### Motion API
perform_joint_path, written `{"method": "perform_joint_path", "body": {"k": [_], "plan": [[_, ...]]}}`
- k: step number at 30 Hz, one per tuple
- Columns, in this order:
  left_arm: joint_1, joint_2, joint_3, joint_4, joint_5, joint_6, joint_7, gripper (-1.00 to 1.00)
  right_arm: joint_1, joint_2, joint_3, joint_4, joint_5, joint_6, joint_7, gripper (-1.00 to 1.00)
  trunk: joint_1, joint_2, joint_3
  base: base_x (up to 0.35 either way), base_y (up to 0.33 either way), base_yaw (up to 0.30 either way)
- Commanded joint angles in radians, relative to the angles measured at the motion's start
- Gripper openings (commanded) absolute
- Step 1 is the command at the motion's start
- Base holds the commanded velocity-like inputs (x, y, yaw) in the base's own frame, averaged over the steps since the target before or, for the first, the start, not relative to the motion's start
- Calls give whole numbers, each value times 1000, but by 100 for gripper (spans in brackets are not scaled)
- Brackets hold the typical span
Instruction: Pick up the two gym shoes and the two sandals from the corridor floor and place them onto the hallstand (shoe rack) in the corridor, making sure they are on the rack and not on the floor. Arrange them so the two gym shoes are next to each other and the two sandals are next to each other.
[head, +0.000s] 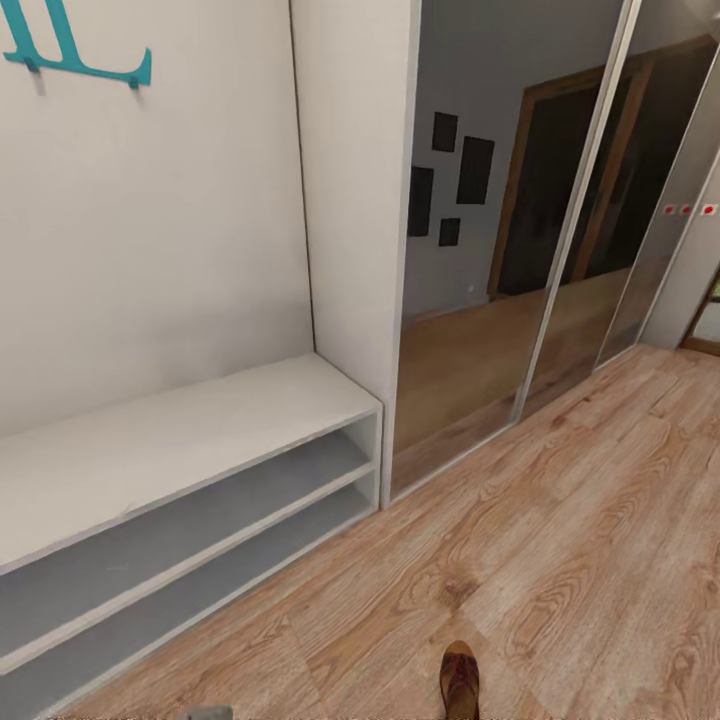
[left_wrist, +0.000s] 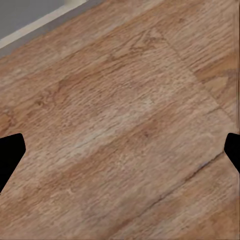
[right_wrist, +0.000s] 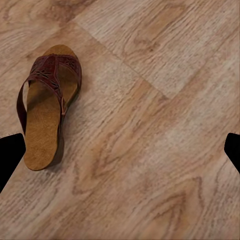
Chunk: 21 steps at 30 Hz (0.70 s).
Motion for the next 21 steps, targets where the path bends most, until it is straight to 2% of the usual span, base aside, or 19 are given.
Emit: {"method": "perform_joint_path", "body": {"k": [1,14,17,21], "plan": [[-7,-2,1,-10,1,-1,-2,100,-1,0,0,1,-4,-3,0,100,4,-8,-6,0,0,0],[-68,-31,-8,-169,-5,36,-7,100,-1,0,0,1,-4,-3,0,100,54,-99,-67,0,0,0],[-83,-44,-42,-217,-15,78,-13,100,-1,1,0,1,-4,-3,0,100,65,-120,-81,0,0,0],[-99,-48,-91,-261,-23,110,-15,100,-1,1,0,0,-4,-3,0,100,80,-148,-100,0,0,0]]}}
